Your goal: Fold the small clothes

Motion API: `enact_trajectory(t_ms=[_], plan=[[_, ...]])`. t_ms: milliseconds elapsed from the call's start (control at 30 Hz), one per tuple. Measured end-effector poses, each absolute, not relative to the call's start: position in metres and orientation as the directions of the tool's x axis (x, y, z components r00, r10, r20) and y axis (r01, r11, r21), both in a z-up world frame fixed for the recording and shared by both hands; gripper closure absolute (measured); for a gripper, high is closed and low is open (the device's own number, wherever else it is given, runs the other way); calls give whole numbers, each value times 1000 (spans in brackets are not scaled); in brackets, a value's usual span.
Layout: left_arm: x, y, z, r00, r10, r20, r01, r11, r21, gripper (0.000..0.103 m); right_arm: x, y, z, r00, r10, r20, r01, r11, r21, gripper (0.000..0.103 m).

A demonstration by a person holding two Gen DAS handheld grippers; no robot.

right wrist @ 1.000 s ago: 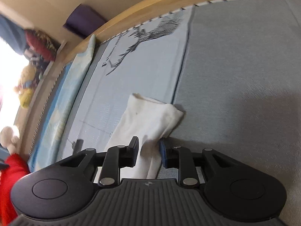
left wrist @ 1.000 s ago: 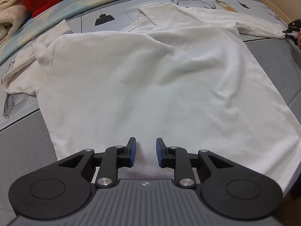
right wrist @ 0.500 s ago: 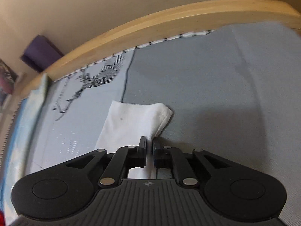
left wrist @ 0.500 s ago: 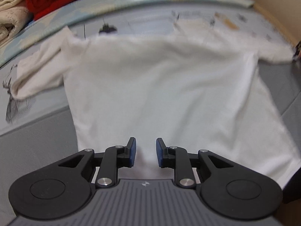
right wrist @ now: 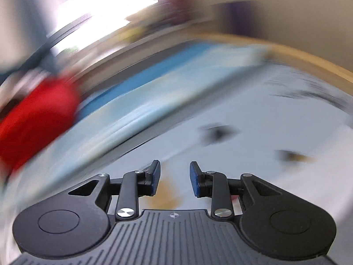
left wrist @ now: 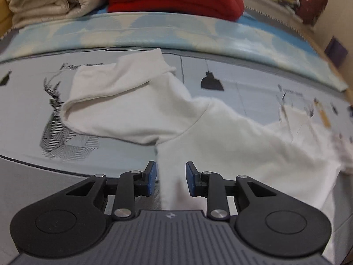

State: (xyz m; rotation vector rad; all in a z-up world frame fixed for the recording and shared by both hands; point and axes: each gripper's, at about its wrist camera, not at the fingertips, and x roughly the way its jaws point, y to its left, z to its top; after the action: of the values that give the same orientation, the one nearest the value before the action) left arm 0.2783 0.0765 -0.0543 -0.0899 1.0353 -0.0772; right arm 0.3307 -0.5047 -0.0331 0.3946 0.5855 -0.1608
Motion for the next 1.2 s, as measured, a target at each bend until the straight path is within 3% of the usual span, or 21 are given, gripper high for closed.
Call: enact_trajectory(t_ms=[200,333,567,633,667,700,733,767,900,1033,1100,1200], plan=[[290,76,-81,436,-107,-894,21,994,-108,70,369,-408,-62,731,244,-637,-97,962,256,61],[297,94,-100,389,-110,-915,-39,990,-136,58,386,-363,-80,681,267,-682,-179,964,198,51],[305,103,-111,362,-148,-920,-86,978,-191,58,398,-329,-109,628,247,-738,-304,951,60,50],[307,99,-115,354,-144,-924,-71,981,-180,59,399,-323,-113,636,225,-738,-331,944,3,65],[307,96,-116,351,-143,-925,-62,983,-175,60,399,-322,-113,644,219,-733,-337,941,-16,83],[307,94,-118,346,-140,-928,-49,985,-167,65,399,-324,-111,653,217,-725,-339,941,-24,90],[307,91,-121,336,-132,-933,-31,988,-151,88,402,-328,-109,662,225,-715,-329,944,-7,91],[306,88,-124,319,-121,-940,-12,991,-131,97,403,-336,-104,691,217,-689,-283,959,18,91],[299,77,-124,302,-87,-949,70,995,-69,96,407,-372,-93,797,3,-604,79,991,109,90],[292,75,-124,253,-42,-966,91,996,-19,96,409,-361,-105,754,-26,-657,56,998,25,84],[285,71,-125,220,-34,-975,138,990,-3,97,410,-361,-107,728,-30,-685,73,997,34,69],[273,64,-126,190,-34,-981,209,978,6,97,409,-363,-103,711,-9,-703,80,994,69,60]])
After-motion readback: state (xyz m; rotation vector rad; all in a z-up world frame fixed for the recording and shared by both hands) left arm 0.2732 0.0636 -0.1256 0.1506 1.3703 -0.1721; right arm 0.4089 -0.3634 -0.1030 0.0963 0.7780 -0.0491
